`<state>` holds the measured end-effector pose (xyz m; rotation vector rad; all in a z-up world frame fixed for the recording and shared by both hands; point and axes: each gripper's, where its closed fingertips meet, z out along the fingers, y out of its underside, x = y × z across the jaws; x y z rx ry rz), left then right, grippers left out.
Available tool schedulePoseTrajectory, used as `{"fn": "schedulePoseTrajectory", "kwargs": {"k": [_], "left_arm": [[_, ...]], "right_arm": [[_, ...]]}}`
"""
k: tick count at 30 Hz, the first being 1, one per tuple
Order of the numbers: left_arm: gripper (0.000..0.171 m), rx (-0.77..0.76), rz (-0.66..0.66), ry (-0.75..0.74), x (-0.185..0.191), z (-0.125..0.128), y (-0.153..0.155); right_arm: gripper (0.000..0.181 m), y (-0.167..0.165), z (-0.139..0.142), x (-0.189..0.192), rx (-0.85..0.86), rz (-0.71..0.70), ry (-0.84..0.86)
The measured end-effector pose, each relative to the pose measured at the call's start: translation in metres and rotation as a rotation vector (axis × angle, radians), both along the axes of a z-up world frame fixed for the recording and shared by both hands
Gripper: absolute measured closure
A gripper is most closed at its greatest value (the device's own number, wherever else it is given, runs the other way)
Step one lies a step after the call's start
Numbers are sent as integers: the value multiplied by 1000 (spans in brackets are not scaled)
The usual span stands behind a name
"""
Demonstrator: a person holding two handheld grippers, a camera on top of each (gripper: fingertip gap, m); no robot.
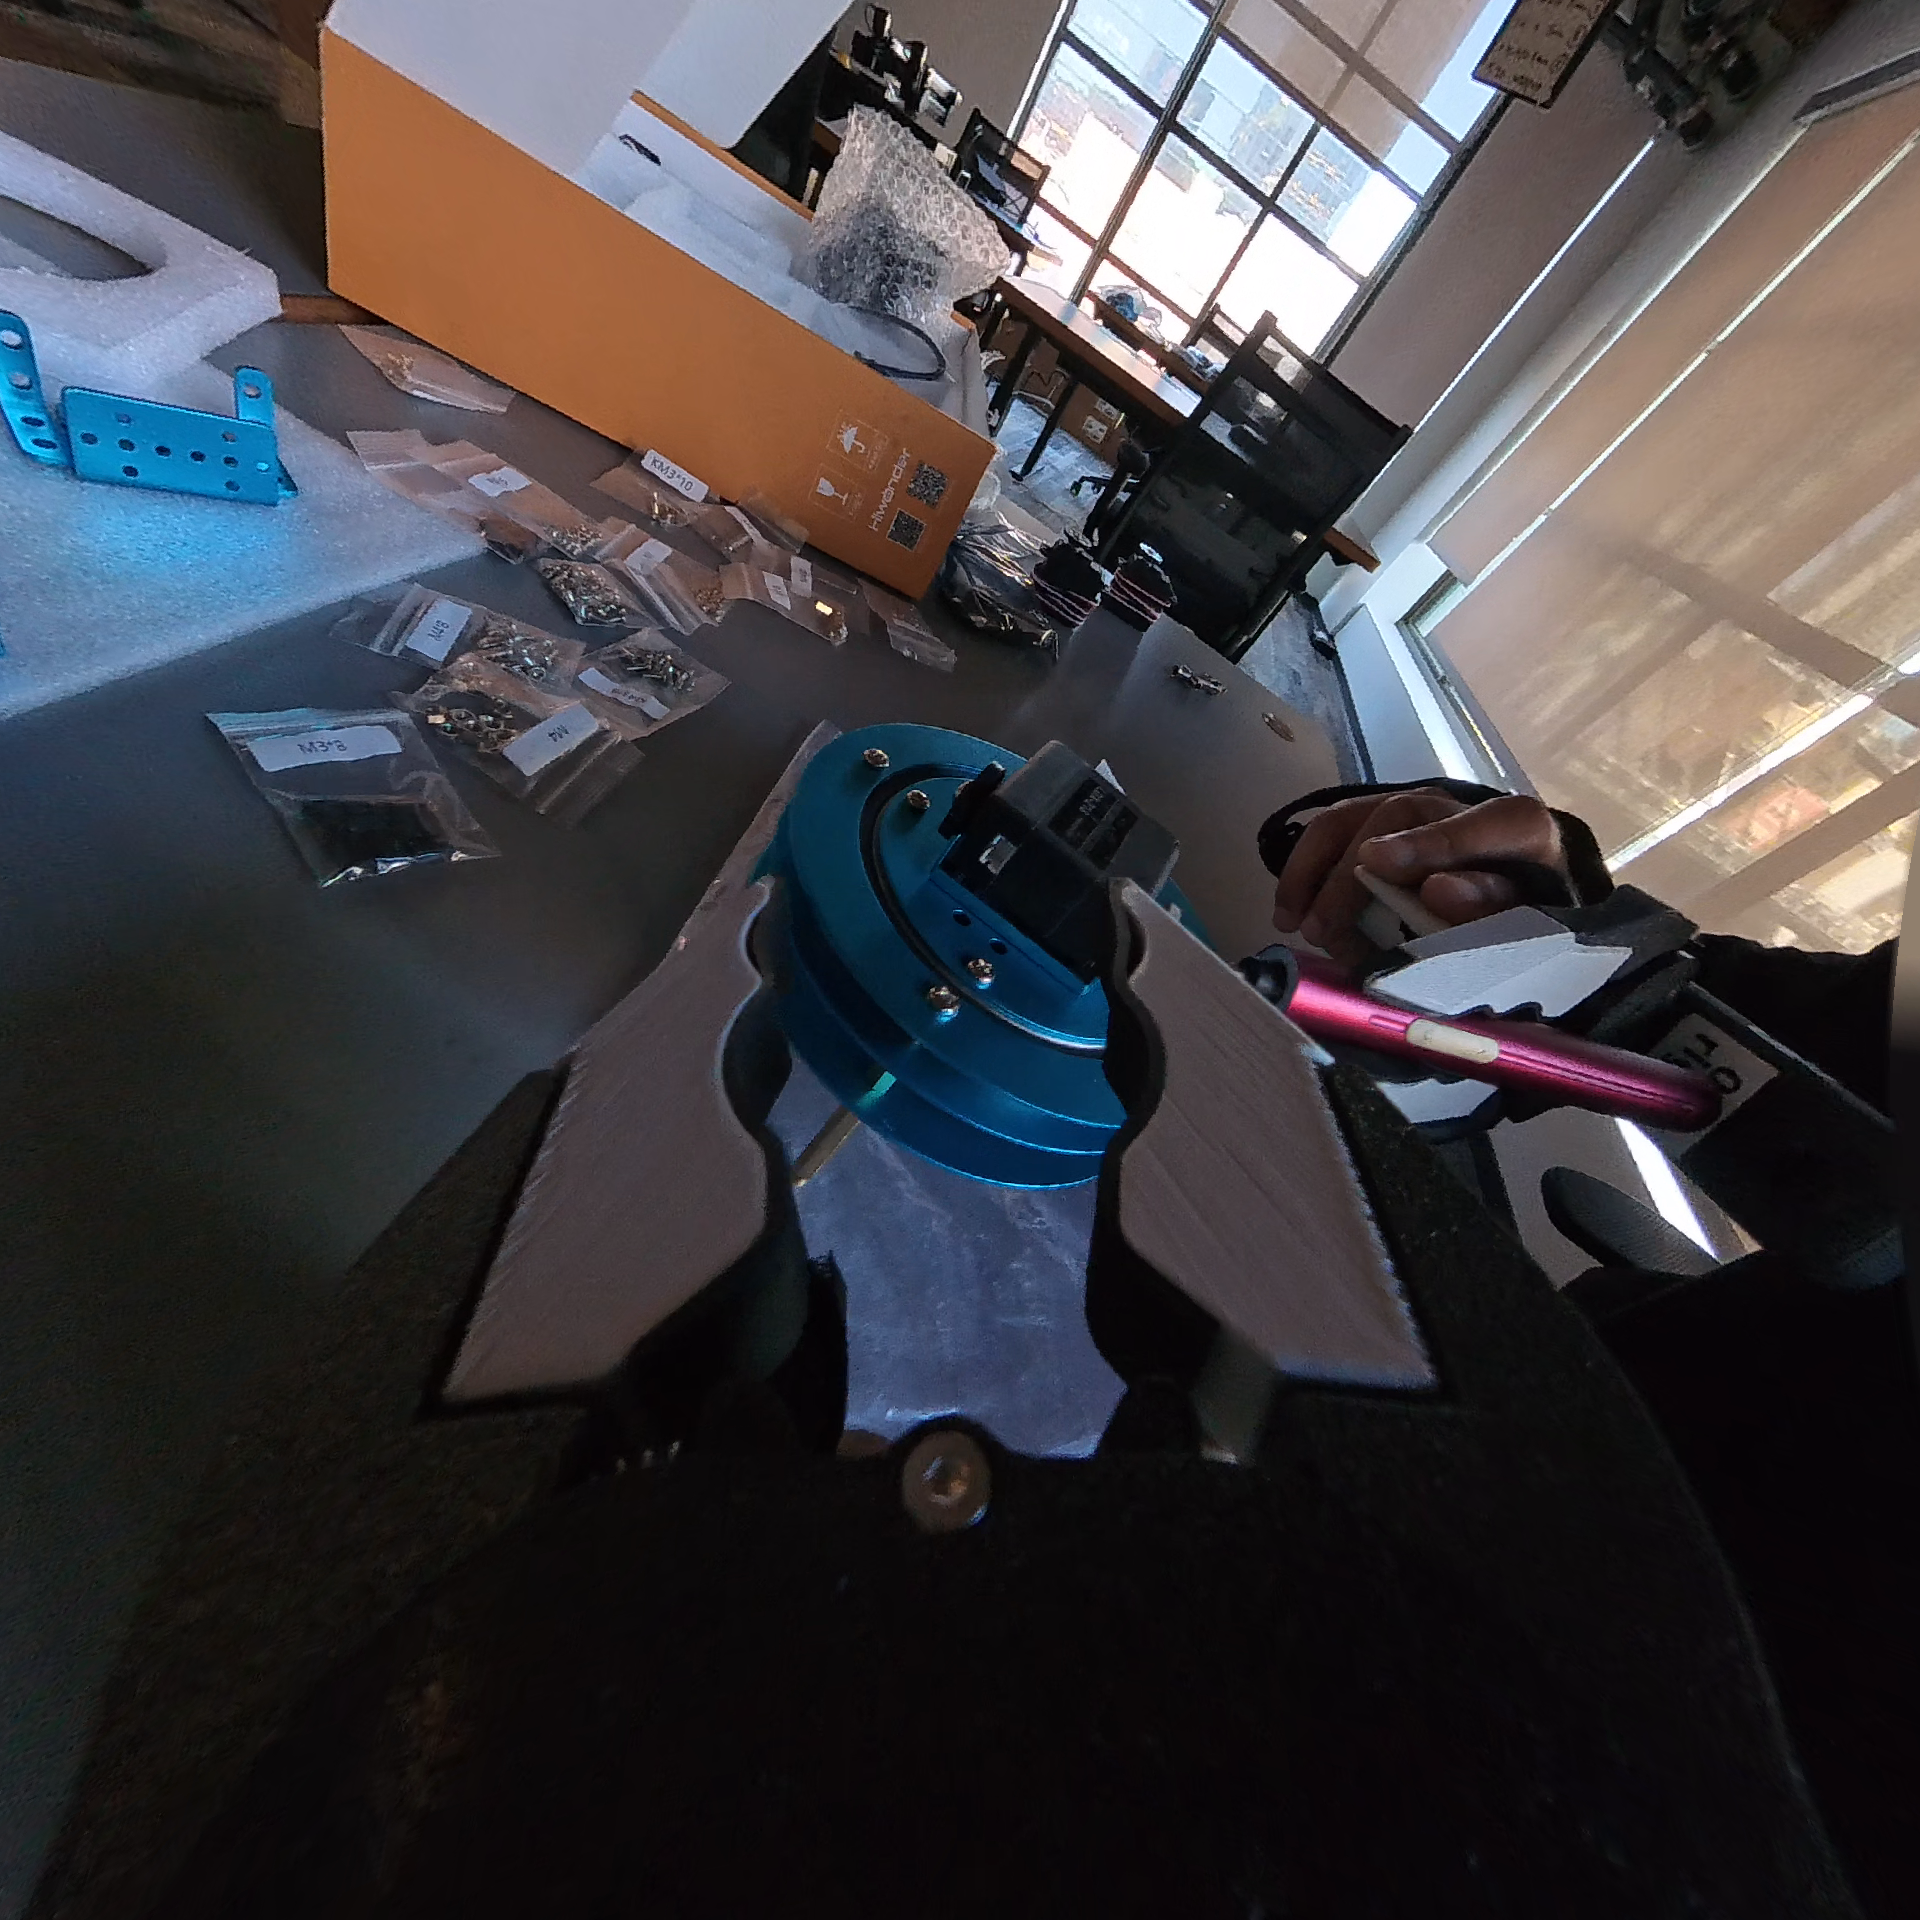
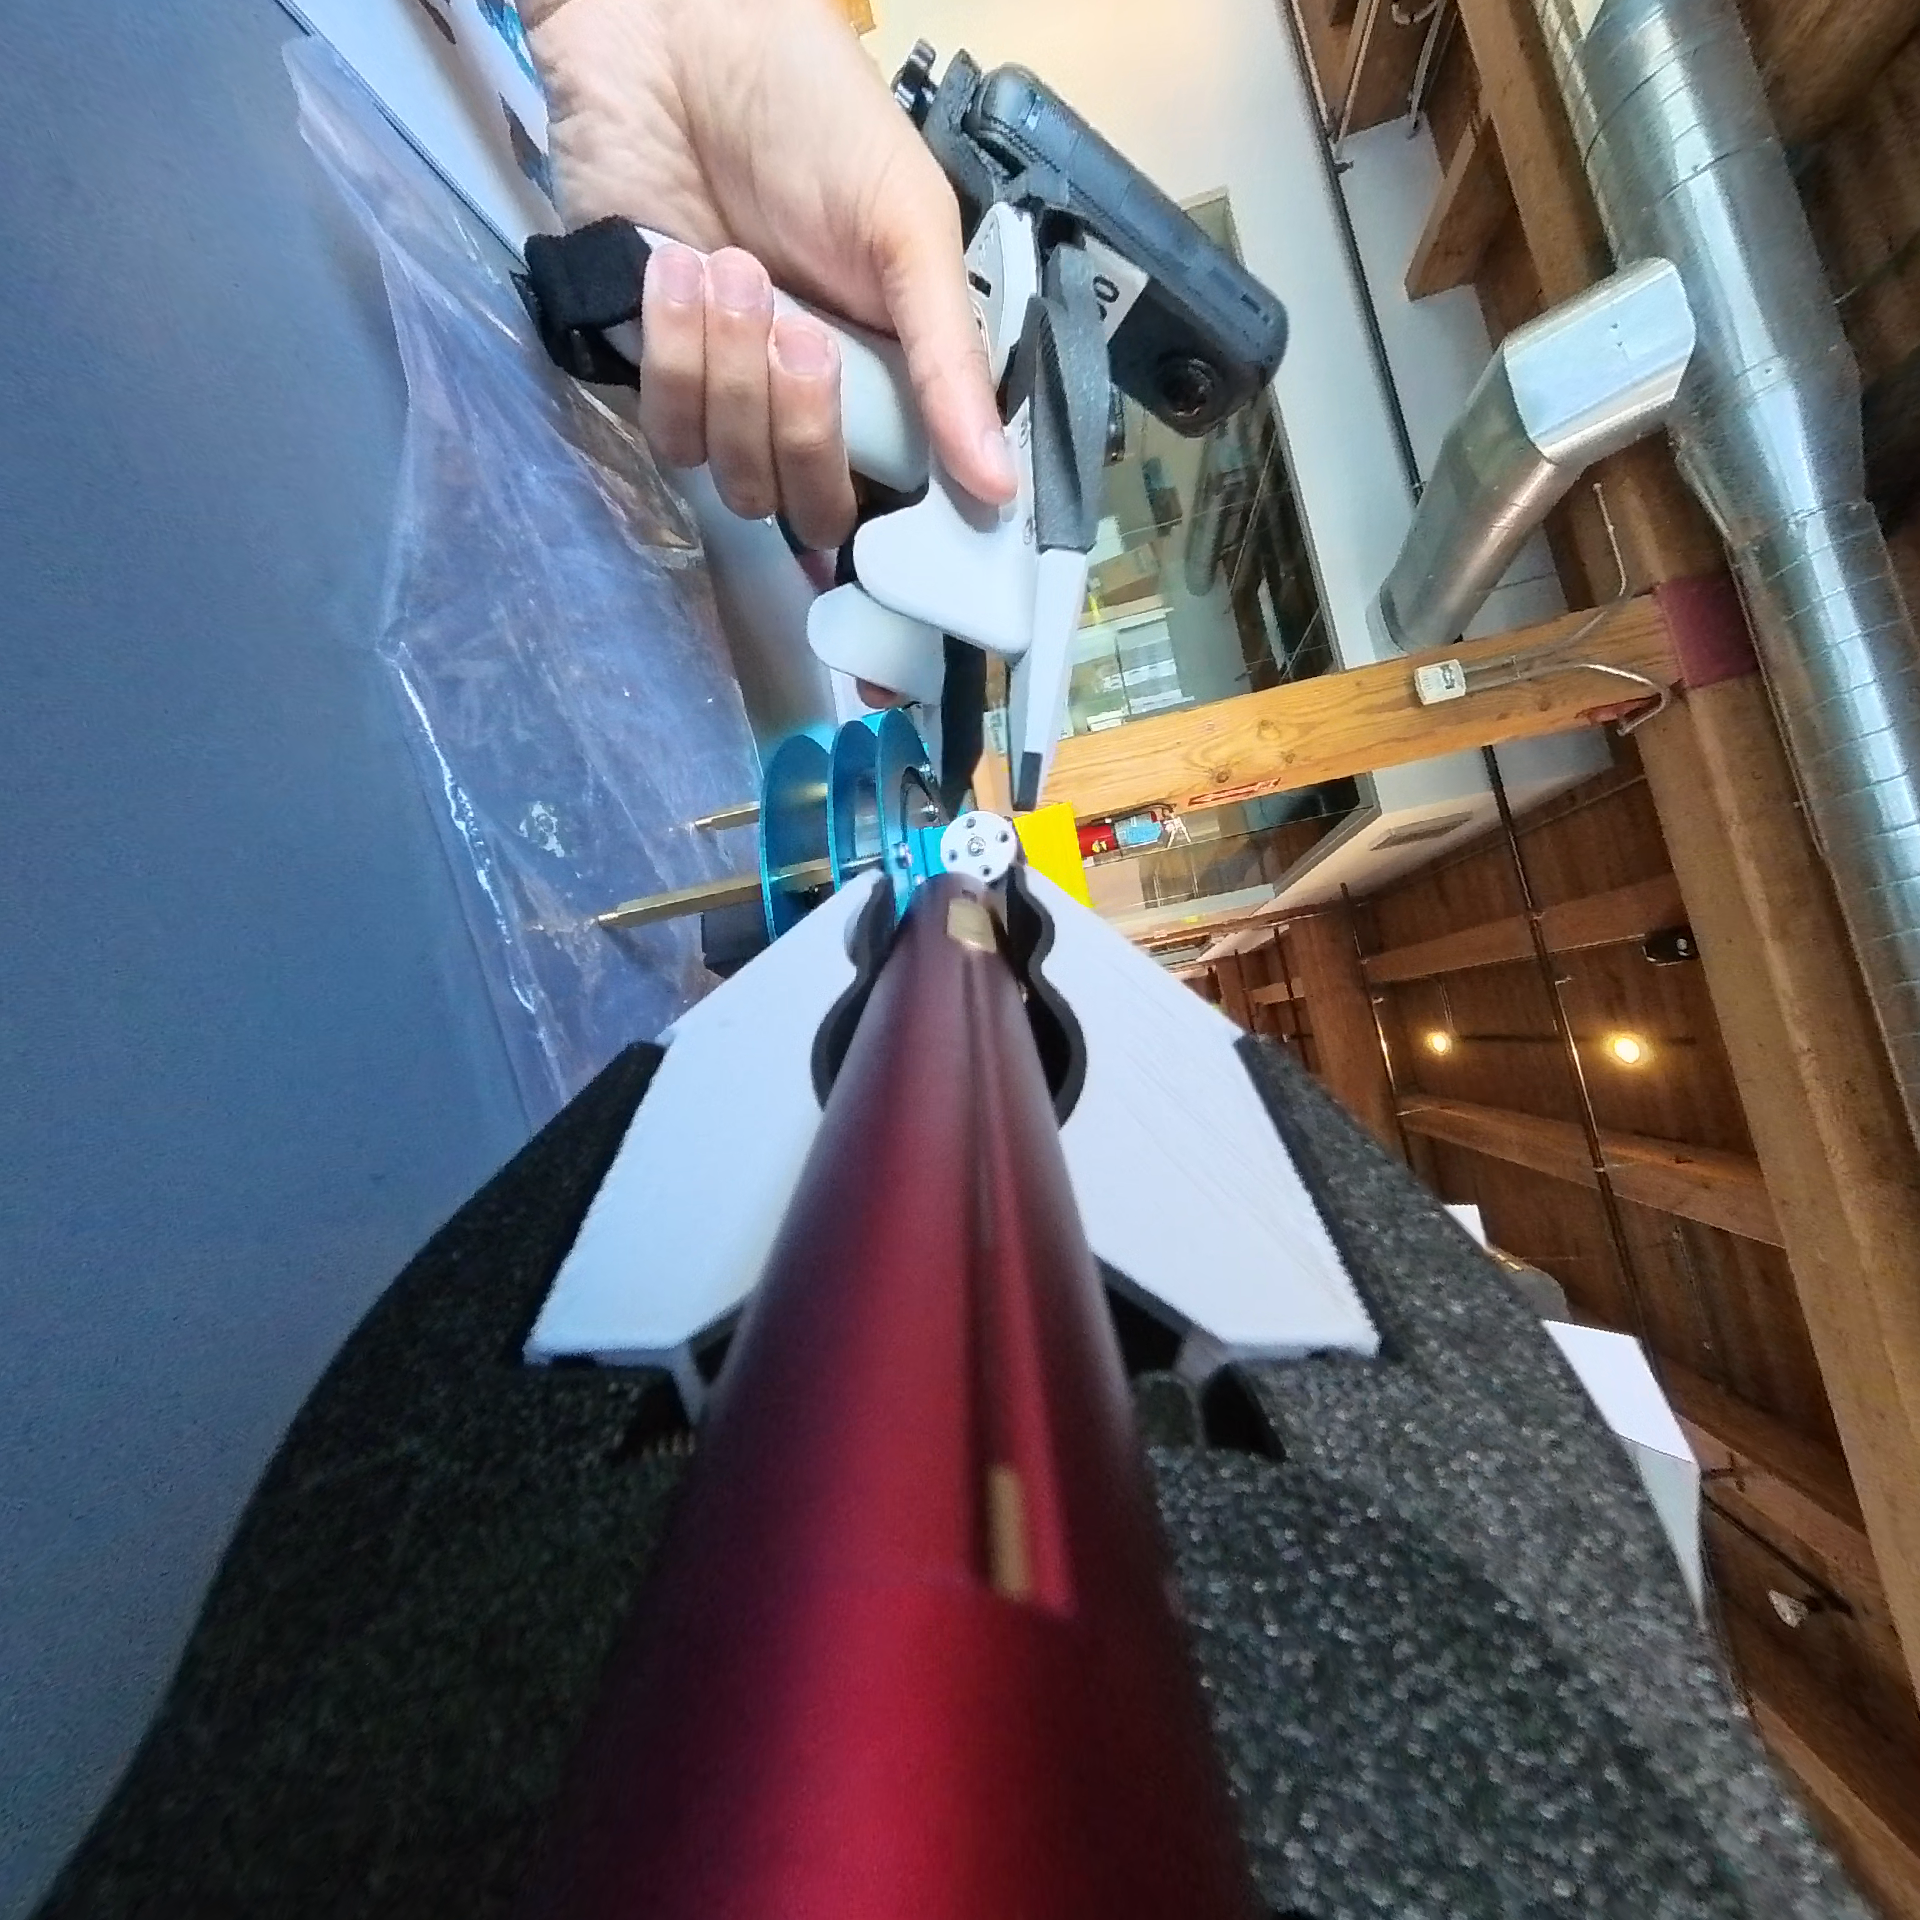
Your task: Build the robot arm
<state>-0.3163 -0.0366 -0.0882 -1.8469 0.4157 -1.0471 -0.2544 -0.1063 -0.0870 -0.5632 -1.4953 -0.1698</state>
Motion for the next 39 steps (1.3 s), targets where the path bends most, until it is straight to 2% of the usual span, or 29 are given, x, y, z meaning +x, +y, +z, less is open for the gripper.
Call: {"fn": "schedulePoseTrajectory", "kwargs": {"k": [30, 35, 39], "left_arm": [[113, 37, 19, 20, 0, 6, -3], [105, 118, 63, 136, -3, 7, -3], [99, 337, 119, 364, 2, 17, -10]], "right_arm": [[160, 2, 3, 2, 29, -21, 12], [160, 1, 3, 2, 13, -13, 19], [160, 1, 12, 7, -76, 22, 76]]}}
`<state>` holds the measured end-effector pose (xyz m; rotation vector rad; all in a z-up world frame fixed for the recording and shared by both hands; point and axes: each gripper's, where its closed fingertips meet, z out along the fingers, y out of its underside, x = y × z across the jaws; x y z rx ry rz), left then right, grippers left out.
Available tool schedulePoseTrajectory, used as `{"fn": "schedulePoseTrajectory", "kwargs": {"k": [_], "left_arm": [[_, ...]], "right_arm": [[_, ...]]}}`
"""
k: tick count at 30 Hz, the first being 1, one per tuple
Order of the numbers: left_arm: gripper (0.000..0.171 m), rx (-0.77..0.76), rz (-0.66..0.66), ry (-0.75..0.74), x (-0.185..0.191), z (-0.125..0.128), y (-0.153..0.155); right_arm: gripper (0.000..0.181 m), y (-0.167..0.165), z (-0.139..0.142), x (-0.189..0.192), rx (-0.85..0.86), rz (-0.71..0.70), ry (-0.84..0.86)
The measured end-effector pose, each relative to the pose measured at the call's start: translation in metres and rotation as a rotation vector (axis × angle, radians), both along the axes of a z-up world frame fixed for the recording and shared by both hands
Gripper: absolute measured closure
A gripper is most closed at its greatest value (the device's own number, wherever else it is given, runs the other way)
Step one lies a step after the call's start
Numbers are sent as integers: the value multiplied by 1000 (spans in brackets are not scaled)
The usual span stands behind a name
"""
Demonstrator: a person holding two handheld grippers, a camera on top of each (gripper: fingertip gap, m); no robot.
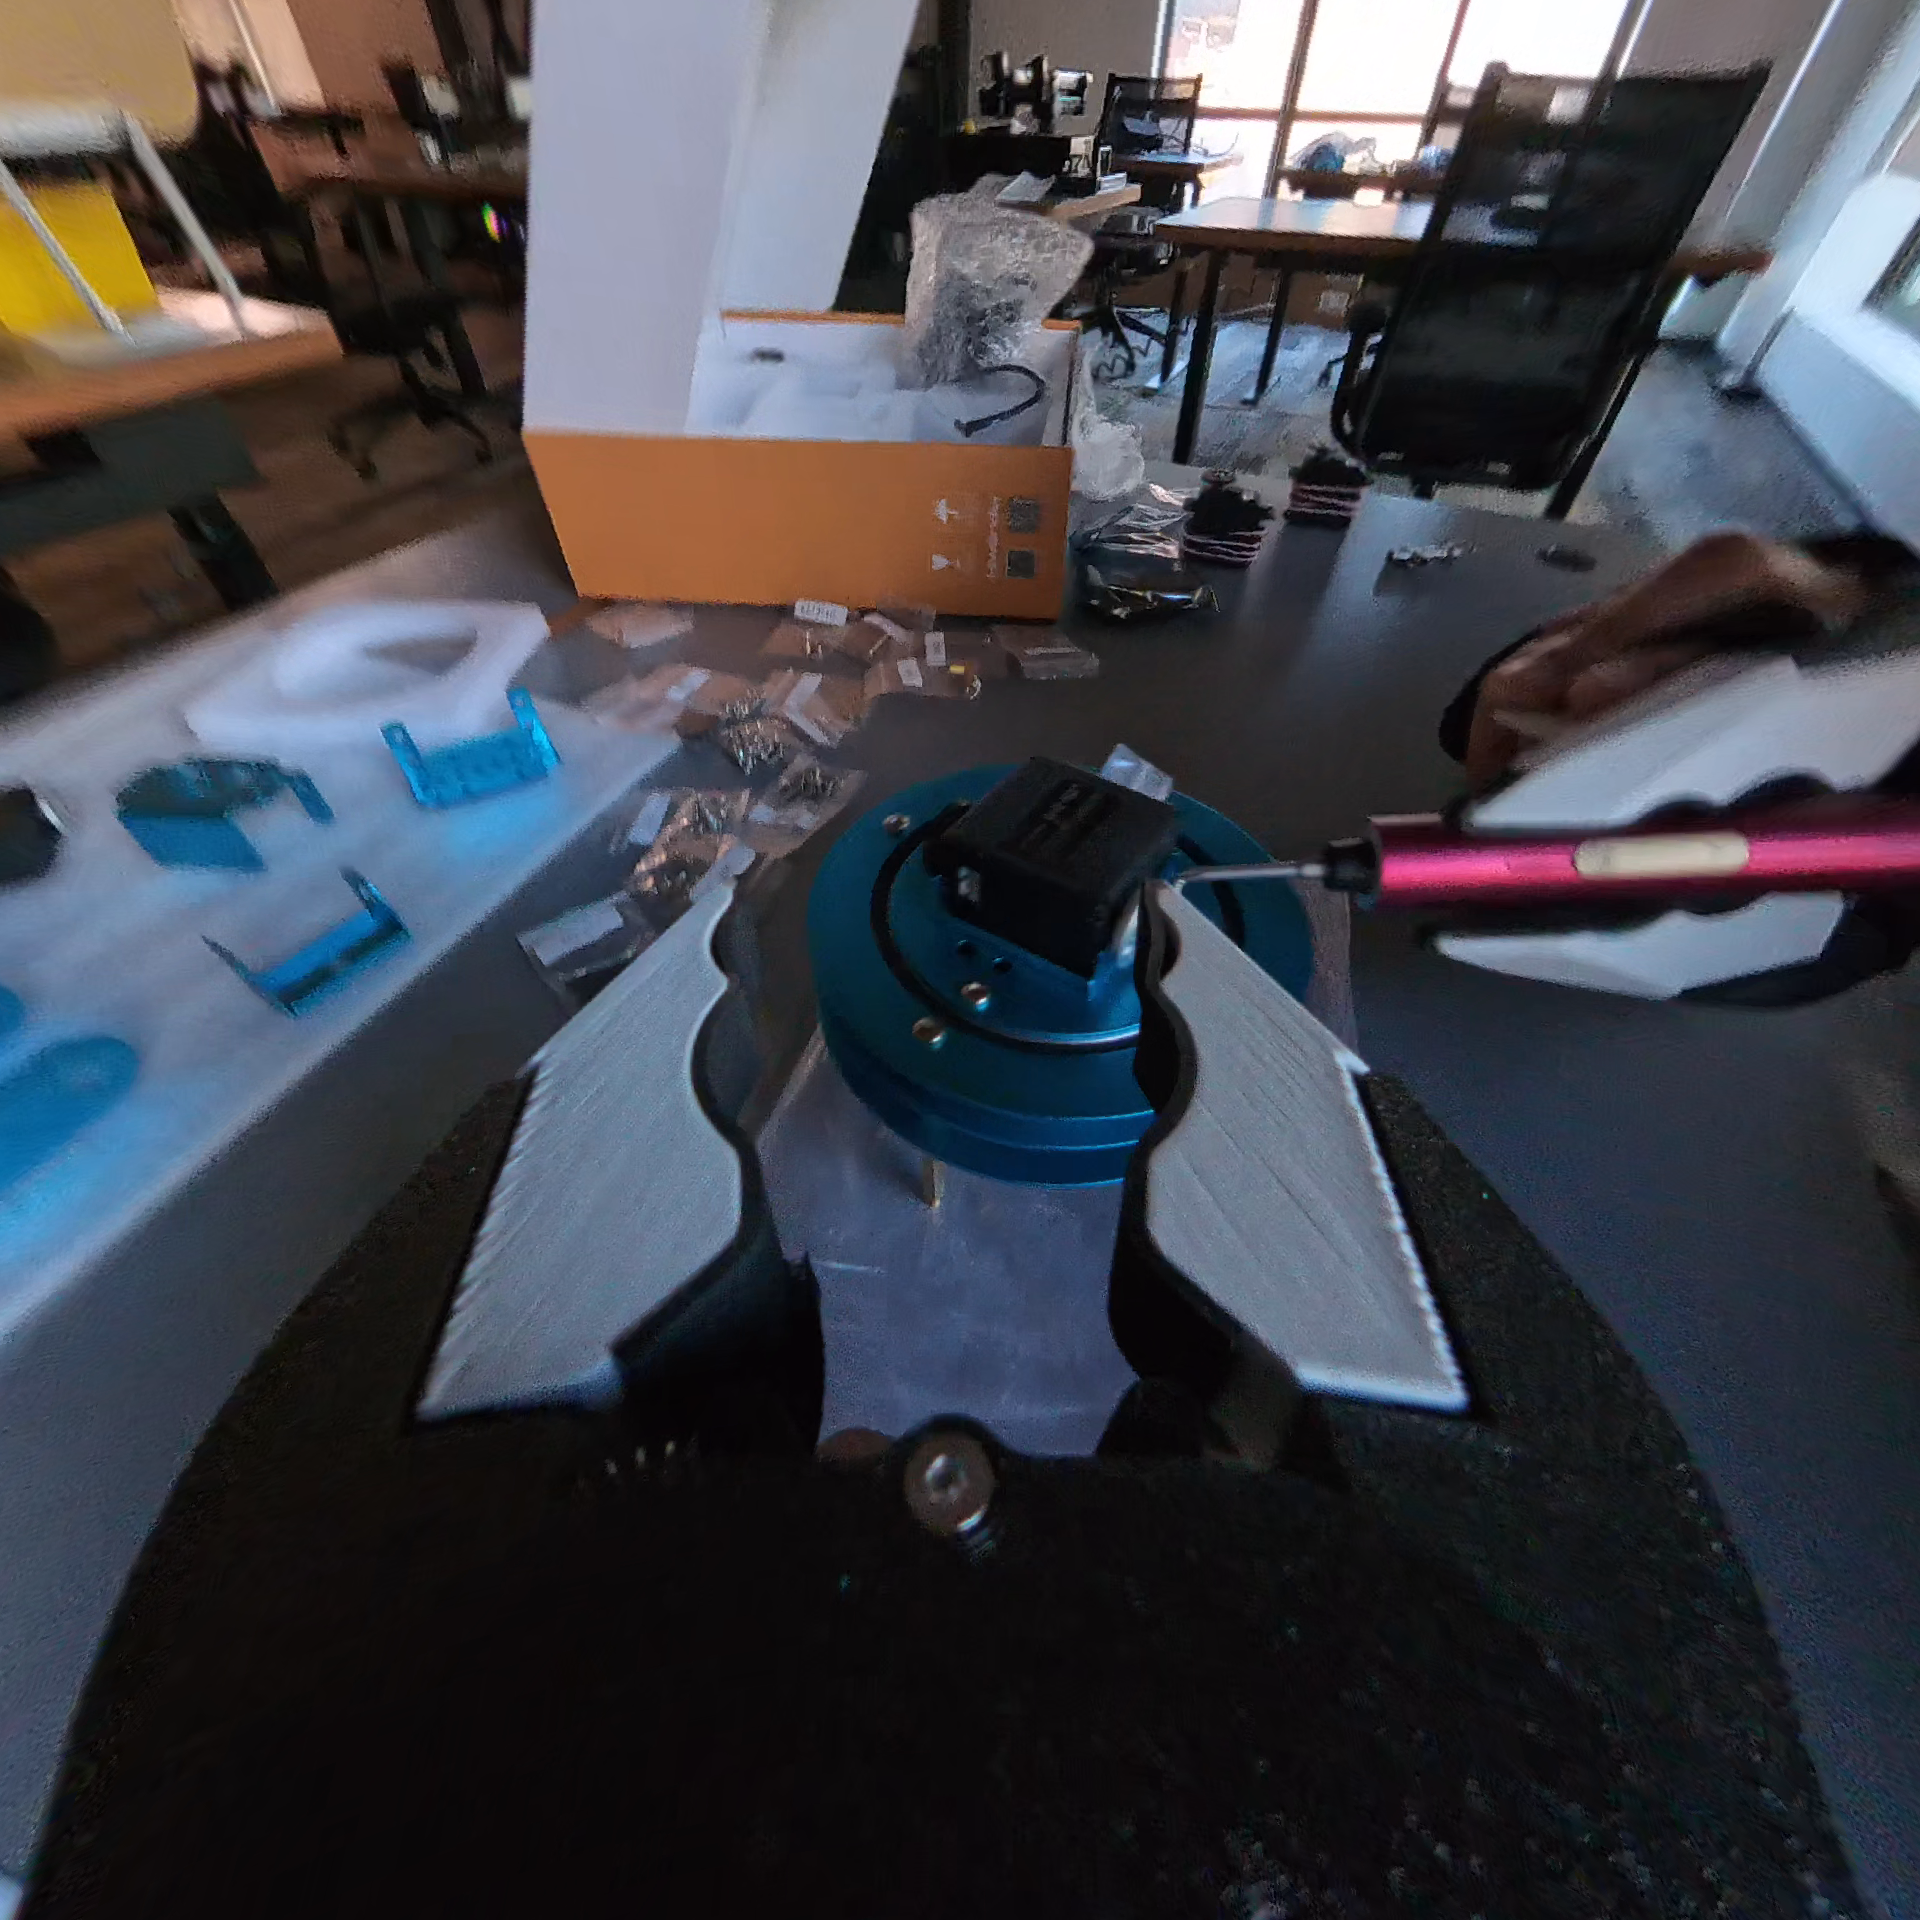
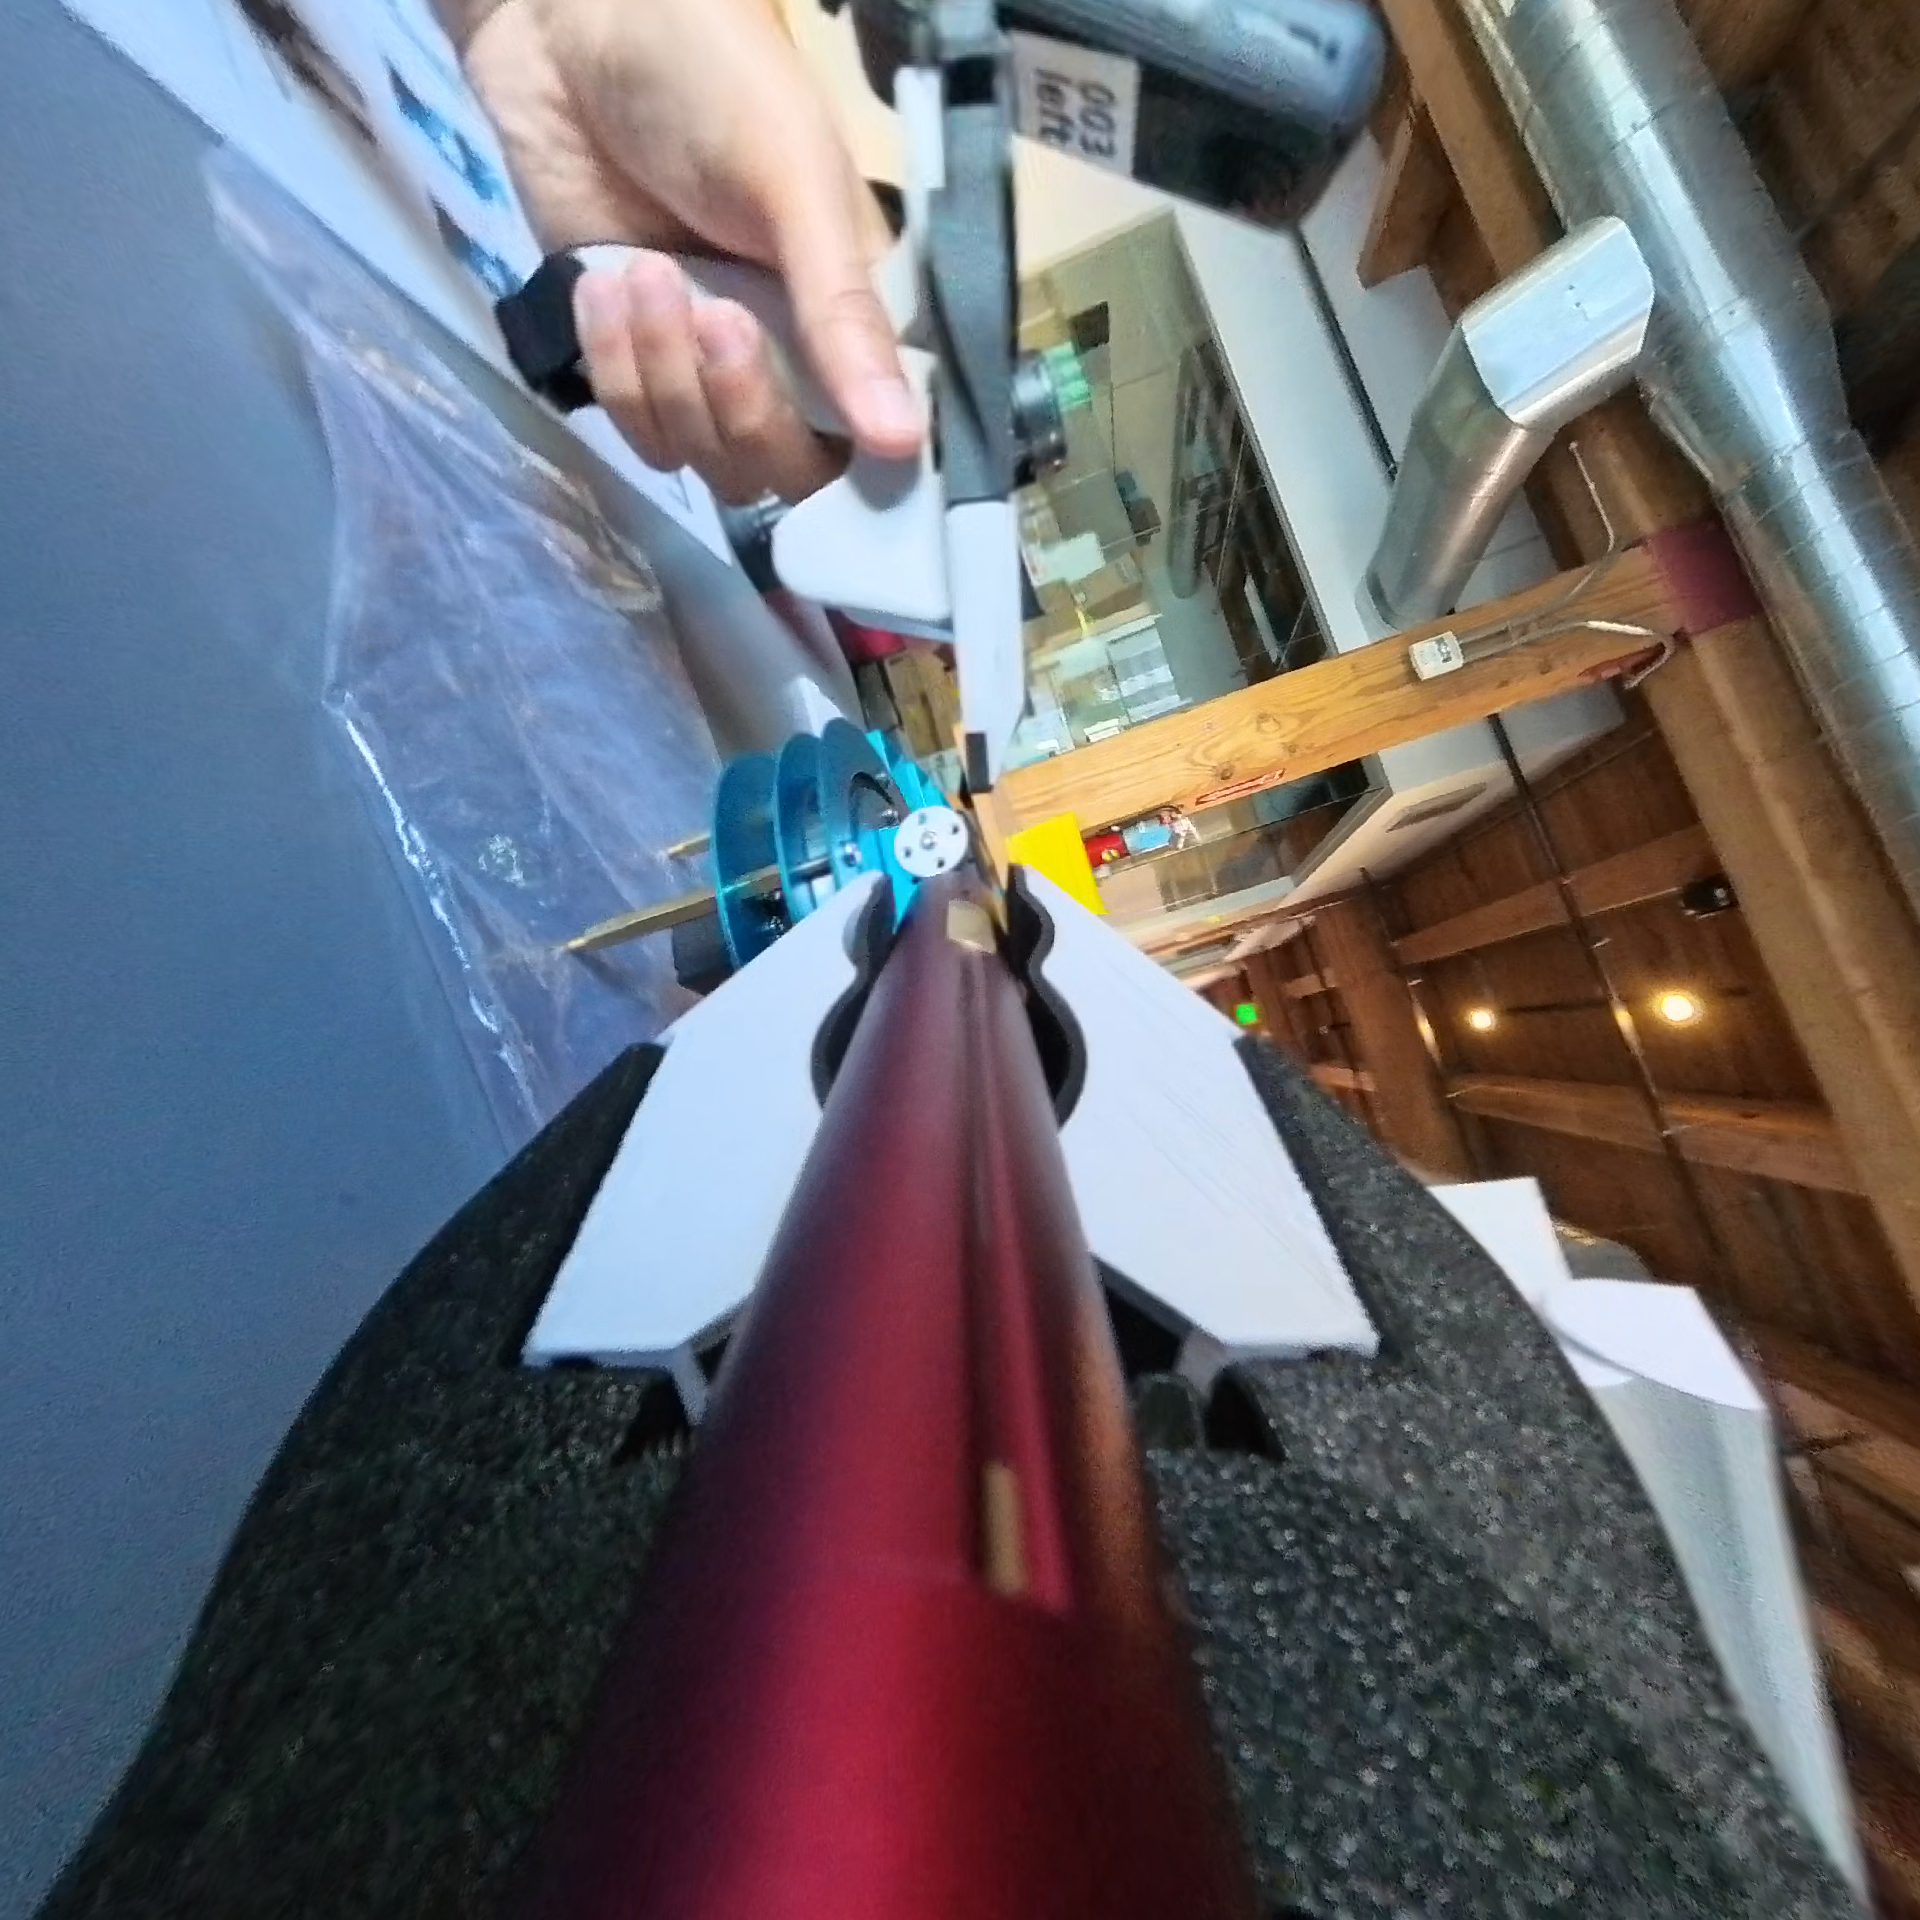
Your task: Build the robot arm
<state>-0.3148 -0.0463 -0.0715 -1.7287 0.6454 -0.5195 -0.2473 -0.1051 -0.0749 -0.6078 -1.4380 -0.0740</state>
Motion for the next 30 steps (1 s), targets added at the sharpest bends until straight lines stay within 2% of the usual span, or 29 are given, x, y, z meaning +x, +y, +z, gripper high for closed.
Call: {"fn": "schedulePoseTrajectory", "kwargs": {"k": [3, 6, 10, 18, 30], "left_arm": [[99, 103, -22, 74, 16, 4, -8], [99, 172, -20, 159, 25, -2, -10], [100, 214, 17, 226, 27, -7, -6], [103, 179, 0, 142, 24, -3, -7], [106, 161, 25, 149, 20, -8, -2]], "right_arm": [[160, 3, 5, 4, -161, 64, 56], [160, 10, 12, 8, -324, 108, 116], [159, 5, 22, 10, -433, 192, 172], [160, 5, 17, 9, -403, 174, 146], [159, 2, 11, 8, -419, 177, 120]]}}
